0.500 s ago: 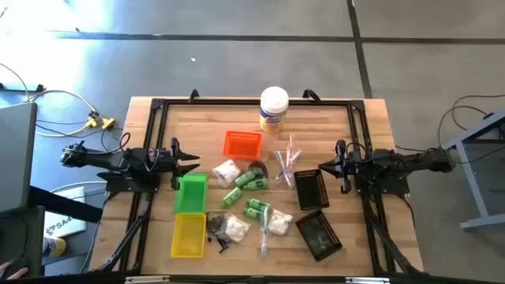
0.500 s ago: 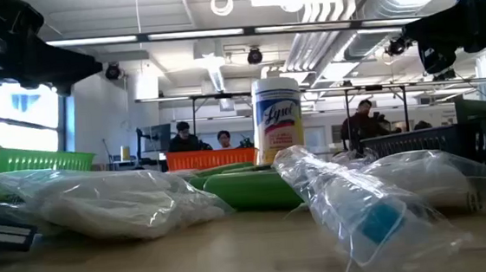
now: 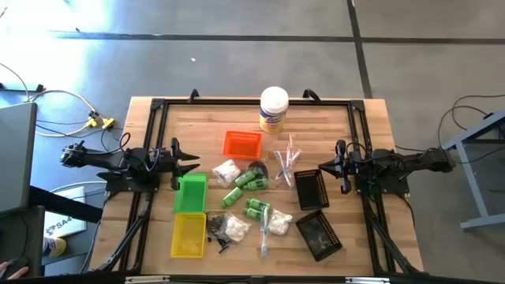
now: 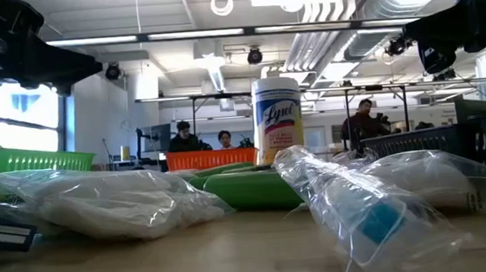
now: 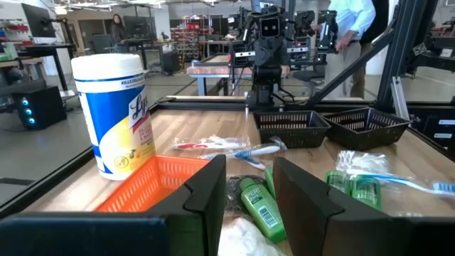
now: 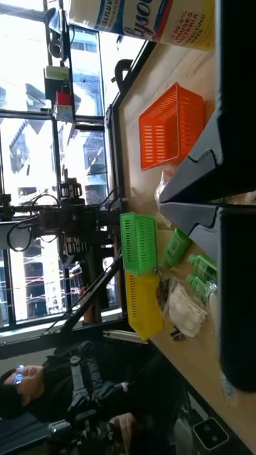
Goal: Pick & Place Travel size toiletries
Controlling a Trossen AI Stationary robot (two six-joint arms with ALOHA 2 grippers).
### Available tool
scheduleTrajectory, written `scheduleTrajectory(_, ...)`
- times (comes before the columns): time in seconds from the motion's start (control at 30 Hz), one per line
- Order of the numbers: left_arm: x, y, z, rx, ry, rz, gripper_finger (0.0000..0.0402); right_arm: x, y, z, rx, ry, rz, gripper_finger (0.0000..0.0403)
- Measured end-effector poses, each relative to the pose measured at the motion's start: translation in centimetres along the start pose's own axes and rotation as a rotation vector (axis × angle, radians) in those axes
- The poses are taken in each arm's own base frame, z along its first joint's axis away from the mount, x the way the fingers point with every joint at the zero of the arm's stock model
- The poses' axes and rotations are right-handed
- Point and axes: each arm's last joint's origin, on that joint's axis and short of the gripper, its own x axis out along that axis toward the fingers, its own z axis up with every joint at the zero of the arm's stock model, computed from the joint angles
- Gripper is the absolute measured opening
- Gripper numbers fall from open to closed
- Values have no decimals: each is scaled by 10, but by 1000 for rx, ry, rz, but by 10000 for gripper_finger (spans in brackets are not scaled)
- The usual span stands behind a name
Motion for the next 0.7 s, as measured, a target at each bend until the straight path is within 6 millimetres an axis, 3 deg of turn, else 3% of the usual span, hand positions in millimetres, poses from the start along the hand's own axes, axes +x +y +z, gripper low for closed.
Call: scheduleTrajectory(0.7, 0, 0, 1, -3, -8, 1, 112, 0, 0, 0, 1, -3, 0, 3)
